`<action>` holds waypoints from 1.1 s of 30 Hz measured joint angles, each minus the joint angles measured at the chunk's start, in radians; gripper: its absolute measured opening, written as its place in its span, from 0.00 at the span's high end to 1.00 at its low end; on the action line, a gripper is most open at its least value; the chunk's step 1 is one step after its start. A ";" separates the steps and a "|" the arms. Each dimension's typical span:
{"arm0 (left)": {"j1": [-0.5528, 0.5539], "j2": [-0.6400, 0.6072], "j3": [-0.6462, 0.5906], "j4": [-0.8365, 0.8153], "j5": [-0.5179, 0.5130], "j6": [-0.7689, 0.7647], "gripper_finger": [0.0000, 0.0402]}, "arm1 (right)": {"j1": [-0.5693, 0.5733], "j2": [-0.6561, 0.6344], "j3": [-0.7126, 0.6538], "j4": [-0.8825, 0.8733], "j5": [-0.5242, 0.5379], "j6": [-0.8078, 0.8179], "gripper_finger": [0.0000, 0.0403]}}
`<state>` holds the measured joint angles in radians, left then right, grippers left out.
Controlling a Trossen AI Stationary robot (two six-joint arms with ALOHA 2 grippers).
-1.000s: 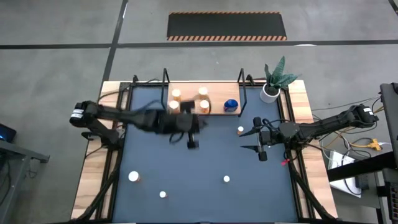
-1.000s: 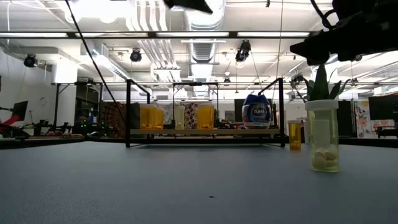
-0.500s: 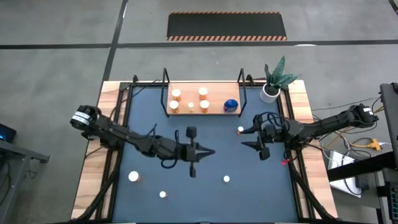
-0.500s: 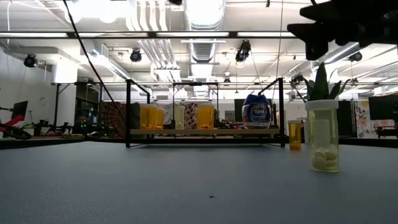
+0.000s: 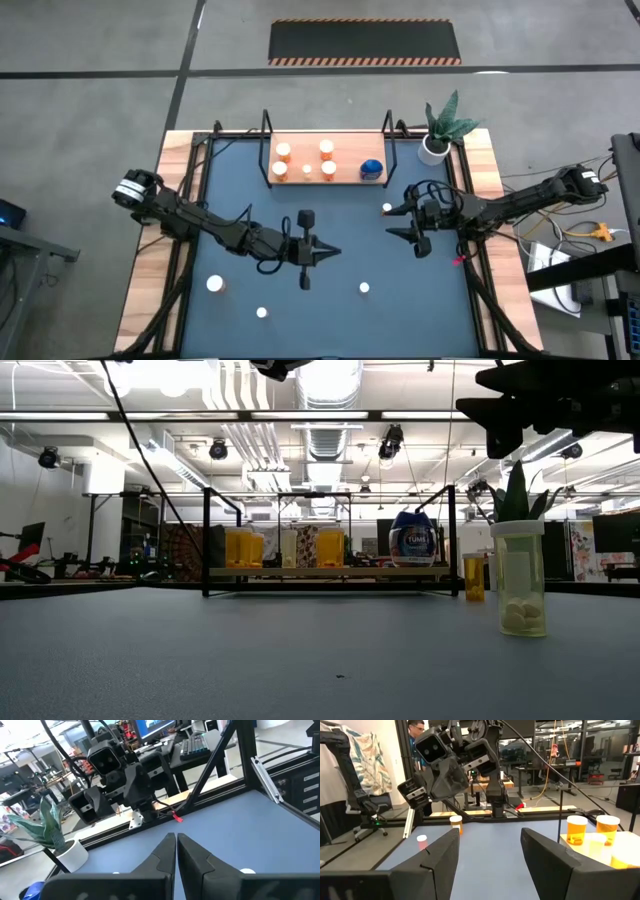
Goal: Pick and place medicine bottles onto shelf by color
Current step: Put the orange pill bottle on the shelf
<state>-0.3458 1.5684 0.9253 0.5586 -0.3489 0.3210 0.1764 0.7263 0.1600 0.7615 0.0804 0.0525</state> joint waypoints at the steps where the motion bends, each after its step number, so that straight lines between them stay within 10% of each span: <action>1: 0.000 0.000 0.001 0.000 0.000 0.000 1.00 | 0.000 0.005 0.000 0.000 0.000 0.000 0.50; 16: -0.023 -0.119 0.000 -0.228 0.001 0.001 1.00 | 0.002 0.108 0.068 -0.008 -0.001 0.074 0.50; 33: -0.043 -0.446 -0.163 -0.385 -0.001 0.000 1.00 | 0.002 0.414 0.564 -0.548 0.000 -0.024 0.50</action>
<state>-0.3893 1.1220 0.7620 0.1741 -0.3496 0.3206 0.1783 1.1399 0.7243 0.2136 0.0807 0.0283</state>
